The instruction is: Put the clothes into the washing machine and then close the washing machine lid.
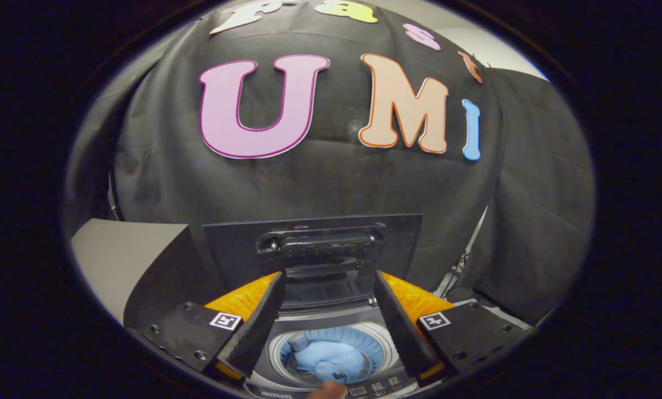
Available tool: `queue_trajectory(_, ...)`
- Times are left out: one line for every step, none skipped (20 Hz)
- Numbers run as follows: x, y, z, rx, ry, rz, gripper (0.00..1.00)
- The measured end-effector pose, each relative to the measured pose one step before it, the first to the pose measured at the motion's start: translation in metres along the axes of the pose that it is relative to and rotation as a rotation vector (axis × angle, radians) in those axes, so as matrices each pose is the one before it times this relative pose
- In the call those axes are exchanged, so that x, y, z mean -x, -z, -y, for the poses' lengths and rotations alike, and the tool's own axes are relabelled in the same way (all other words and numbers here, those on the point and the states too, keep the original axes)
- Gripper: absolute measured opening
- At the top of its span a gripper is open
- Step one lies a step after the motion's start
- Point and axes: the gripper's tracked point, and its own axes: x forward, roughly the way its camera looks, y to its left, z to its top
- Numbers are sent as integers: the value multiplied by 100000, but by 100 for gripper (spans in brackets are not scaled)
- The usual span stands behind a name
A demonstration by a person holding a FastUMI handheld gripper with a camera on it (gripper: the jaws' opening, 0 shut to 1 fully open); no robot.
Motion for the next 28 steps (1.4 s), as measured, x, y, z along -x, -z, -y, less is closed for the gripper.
queue_trajectory(-15,24,-15,-75,-333,113,100)
queue_trajectory(22,-5,-81,-867,-578,326,100)
queue_trajectory(103,-430,-204,-873,-1100,1469,100)
queue_trajectory(74,-545,-394,-177,-1250,1831,100)
queue_trajectory(4,-620,-333,347,-1585,1869,100)
queue_trajectory(107,-406,-163,1022,-673,997,100)
queue_trajectory(71,-340,69,1046,105,386,100)
queue_trajectory(-66,-279,-195,604,-216,316,100)
queue_trajectory(-200,-202,-205,41,-295,170,100)
queue_trajectory(-332,-240,-279,-150,-757,488,100)
queue_trajectory(-307,-281,-60,-280,-226,185,100)
queue_trajectory(-386,-72,-79,30,-184,-205,100)
queue_trajectory(-452,-155,167,659,810,67,100)
queue_trajectory(-558,-331,-75,839,-400,324,100)
queue_trajectory(-765,-311,-457,687,-1970,91,100)
queue_trajectory(-625,-292,-205,673,-1216,954,100)
queue_trajectory(-825,-811,-89,1219,-612,2867,100)
queue_trajectory(-981,-930,-234,384,-1206,3065,100)
queue_trajectory(-1186,-1000,-683,-576,-3749,3772,100)
queue_trajectory(-1104,-838,-716,-745,-3618,3956,100)
queue_trajectory(-1145,-847,361,584,-17,2372,99)
queue_trajectory(-961,-889,462,257,-122,2757,99)
queue_trajectory(-971,-592,45,-1182,-573,2903,98)
queue_trajectory(-1089,-297,-182,-1351,-2445,2112,98)
queue_trajectory(-1159,236,-249,-1250,-2924,-604,98)
queue_trajectory(-561,653,0,-599,-1787,-1290,98)
queue_trajectory(-797,872,621,-329,550,-2131,98)
queue_trajectory(-834,756,296,-1540,-356,-2472,98)
